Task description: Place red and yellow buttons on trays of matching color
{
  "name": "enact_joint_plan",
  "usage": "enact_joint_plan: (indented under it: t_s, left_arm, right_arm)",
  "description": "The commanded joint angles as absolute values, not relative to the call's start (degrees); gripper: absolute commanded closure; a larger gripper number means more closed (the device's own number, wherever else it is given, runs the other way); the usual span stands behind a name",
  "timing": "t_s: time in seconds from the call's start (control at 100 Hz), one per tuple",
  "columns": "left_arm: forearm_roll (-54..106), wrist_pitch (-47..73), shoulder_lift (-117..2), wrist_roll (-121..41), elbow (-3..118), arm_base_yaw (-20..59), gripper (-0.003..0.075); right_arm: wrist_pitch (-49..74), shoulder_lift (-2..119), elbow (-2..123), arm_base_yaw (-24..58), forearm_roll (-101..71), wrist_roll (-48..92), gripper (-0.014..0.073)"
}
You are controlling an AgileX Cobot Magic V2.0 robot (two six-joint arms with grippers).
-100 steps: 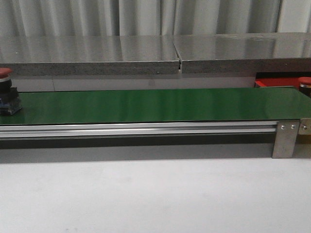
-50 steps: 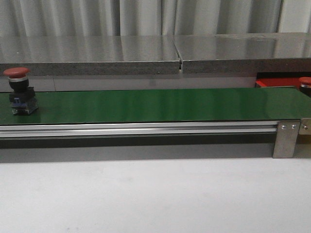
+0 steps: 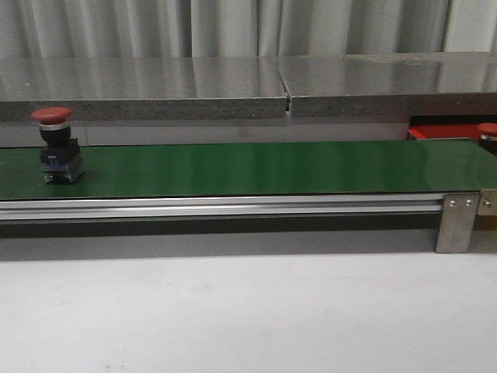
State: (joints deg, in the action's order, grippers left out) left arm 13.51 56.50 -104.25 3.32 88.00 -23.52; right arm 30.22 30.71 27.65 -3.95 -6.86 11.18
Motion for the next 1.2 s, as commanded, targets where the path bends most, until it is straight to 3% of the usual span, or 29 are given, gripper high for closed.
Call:
enact_joint_plan:
  t_s: [0.0, 0.24, 0.38, 0.57, 0.64, 0.87, 1.01, 1.1, 1.19]
  left_arm:
    - [14.92, 53.92, -101.26, 3.01, 89.15, -22.78, 0.0659]
    - [15.04, 54.53, -102.27, 2.18, 89.15, -22.75, 0.0603]
    - [15.04, 54.53, -102.77, 2.18, 89.15, -22.75, 0.0486]
    - [15.04, 54.42, -102.77, 2.05, 89.15, -22.75, 0.0232]
    - [15.04, 54.42, -102.77, 1.45, 89.15, -22.75, 0.0192]
    - [15.04, 53.82, -100.41, -2.07, 89.15, -22.65, 0.0199]
    - [14.88, 52.63, -97.15, -6.66, 89.15, -21.47, 0.0257]
    - [14.88, 51.63, -95.05, -9.63, 89.15, -19.48, 0.0369]
    - [14.88, 51.24, -93.47, -11.58, 89.15, -16.77, 0.0566]
  right_arm:
    - [26.42, 30.85, 29.13, -4.1, -7.1, 11.63, 0.0662]
    - [26.42, 30.85, 29.13, -4.1, -7.1, 11.63, 0.0662]
    - [26.42, 30.85, 29.13, -4.1, -7.1, 11.63, 0.0662]
    - [26.42, 30.85, 29.13, -4.1, -7.1, 11.63, 0.0662]
    - [26.42, 30.85, 29.13, -4.1, -7.1, 11.63, 0.0662]
    - [26.42, 30.85, 29.13, -4.1, -7.1, 11.63, 0.0662]
    - [26.42, 30.85, 29.13, -4.1, -7.1, 11.63, 0.0662]
    - [26.42, 30.85, 29.13, -4.1, -7.1, 11.63, 0.0662]
    - [26.42, 30.85, 29.13, -4.1, -7.1, 11.63, 0.0662]
